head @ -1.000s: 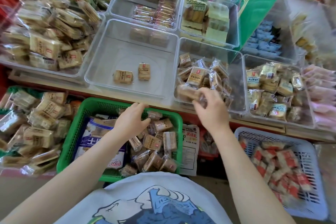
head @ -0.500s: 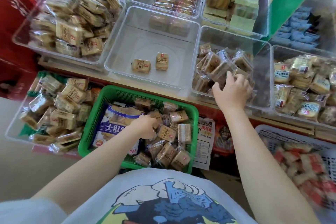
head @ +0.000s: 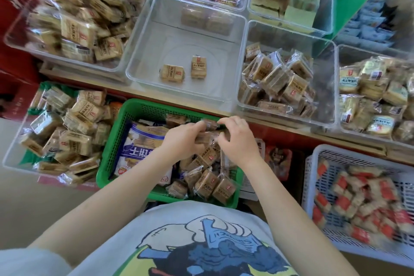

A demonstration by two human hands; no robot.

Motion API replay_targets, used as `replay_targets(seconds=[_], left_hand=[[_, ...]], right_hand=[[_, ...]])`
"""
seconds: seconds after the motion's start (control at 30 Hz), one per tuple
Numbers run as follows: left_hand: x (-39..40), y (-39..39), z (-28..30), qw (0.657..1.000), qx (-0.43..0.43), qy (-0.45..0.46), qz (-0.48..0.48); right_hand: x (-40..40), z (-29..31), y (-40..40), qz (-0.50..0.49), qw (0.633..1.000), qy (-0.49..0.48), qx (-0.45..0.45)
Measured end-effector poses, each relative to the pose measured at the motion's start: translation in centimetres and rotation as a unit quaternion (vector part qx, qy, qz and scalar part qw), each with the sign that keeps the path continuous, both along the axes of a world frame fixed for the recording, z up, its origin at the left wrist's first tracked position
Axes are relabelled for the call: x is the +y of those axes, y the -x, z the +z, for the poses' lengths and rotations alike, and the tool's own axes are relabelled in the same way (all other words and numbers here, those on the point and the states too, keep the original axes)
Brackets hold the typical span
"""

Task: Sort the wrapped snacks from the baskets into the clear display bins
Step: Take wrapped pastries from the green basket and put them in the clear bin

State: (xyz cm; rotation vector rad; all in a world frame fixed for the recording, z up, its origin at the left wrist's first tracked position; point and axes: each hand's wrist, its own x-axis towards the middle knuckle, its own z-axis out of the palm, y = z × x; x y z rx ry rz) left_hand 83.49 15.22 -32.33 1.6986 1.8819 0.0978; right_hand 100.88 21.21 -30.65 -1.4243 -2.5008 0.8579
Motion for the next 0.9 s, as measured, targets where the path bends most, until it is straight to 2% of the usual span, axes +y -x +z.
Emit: replay_targets(seconds=[0.07, 0.13, 0.33, 0.43, 0.57, 0.7, 0.77, 0.83, 0.9], left_hand=[[0.9, -0.2, 1.6, 0.998, -0.032, -0.041, 0.021], [1.6, -0.5, 2.7, 0.995, -0.077, -0.063, 0.030], [2.2, -1.2, 4.2, 0.979, -0.129, -0.138, 0.078], [2.7, -1.0, 4.5, 0.980, -0.104, -0.117, 0.123], [3.2, -1.2, 4.4, 0.990, -0.085, -0.044, 0.100], [3.2, -2.1, 3.9, 0.989, -0.096, -0.024, 0.105], [3.4, -2.6, 3.8, 0.987, -0.103, -0.019, 0.119], [3.6, -3.0, 3.8, 0.987, -0.102, -0.010, 0.122], [3.7, -3.4, 3.9, 0.987, -0.099, -0.018, 0.124]], right_hand=[[-0.3, 0.6, 0.3, 0.043, 0.998, 0.050, -0.010], [-0.3, 1.1, 0.4, 0.040, 0.997, 0.067, -0.010], [1.4, 3.1, -1.9, -0.025, 1.000, 0.005, 0.017], [3.2, 5.1, -3.8, -0.090, 0.994, -0.046, 0.051], [7.3, 7.6, -6.1, -0.195, 0.969, -0.138, 0.058], [12.1, 7.8, -7.1, -0.274, 0.941, -0.199, 0.004], [13.5, 7.2, -6.5, -0.241, 0.957, -0.156, -0.042], [13.7, 5.8, -5.5, -0.175, 0.977, -0.062, -0.100], [13.1, 4.3, -4.8, -0.125, 0.978, -0.024, -0.163]])
